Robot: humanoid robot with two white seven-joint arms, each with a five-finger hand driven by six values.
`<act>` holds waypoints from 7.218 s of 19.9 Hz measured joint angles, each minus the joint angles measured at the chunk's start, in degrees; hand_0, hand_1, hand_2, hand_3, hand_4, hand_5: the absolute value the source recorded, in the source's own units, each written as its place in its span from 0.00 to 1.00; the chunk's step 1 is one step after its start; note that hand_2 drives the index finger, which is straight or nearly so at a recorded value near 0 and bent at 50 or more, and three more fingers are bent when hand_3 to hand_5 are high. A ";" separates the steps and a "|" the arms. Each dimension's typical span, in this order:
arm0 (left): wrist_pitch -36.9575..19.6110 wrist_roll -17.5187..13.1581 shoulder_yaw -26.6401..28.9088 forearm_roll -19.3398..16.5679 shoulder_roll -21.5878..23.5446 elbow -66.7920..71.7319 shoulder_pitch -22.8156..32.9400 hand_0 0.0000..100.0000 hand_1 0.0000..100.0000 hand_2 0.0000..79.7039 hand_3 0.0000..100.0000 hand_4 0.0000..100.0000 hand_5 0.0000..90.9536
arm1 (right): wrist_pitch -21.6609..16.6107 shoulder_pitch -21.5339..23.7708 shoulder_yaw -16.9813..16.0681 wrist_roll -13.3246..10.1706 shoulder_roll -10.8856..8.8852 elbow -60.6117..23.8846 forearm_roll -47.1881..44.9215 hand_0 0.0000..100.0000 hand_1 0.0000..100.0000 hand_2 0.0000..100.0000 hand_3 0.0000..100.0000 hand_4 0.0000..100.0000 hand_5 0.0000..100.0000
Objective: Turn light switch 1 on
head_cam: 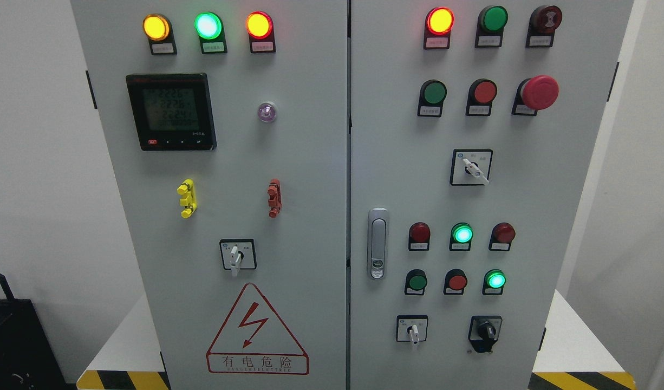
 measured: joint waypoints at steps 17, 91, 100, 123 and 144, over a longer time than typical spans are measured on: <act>-0.80 0.85 -0.29 -0.53 0.83 -0.27 2.84 0.07 0.00 0.00 0.00 0.00 0.00 | 0.00 0.00 0.00 -0.08 -0.01 0.00 0.00 0.30 0.00 0.00 0.00 0.00 0.00; 15.87 7.75 5.51 -0.35 5.58 -111.78 -2.22 0.05 0.62 0.61 0.70 0.79 0.75 | 0.00 0.00 0.00 -0.13 0.00 0.00 0.00 0.30 0.00 0.00 0.00 0.00 0.00; 20.22 12.15 3.04 -2.80 4.41 -113.00 -6.66 0.05 0.64 0.63 0.69 0.79 0.74 | 0.00 0.00 0.00 -0.12 -0.01 0.00 0.00 0.30 0.00 0.00 0.00 0.00 0.00; 24.79 12.49 1.83 -11.26 -1.48 -111.23 -13.94 0.12 0.65 0.62 0.69 0.78 0.72 | 0.00 0.00 0.00 -0.08 -0.01 0.00 0.00 0.30 0.00 0.00 0.00 0.00 0.00; 26.74 14.18 3.62 -11.88 -2.62 -109.60 -17.34 0.14 0.66 0.62 0.73 0.81 0.76 | 0.00 0.00 0.00 -0.03 -0.01 0.00 0.01 0.30 0.00 0.00 0.00 0.00 0.00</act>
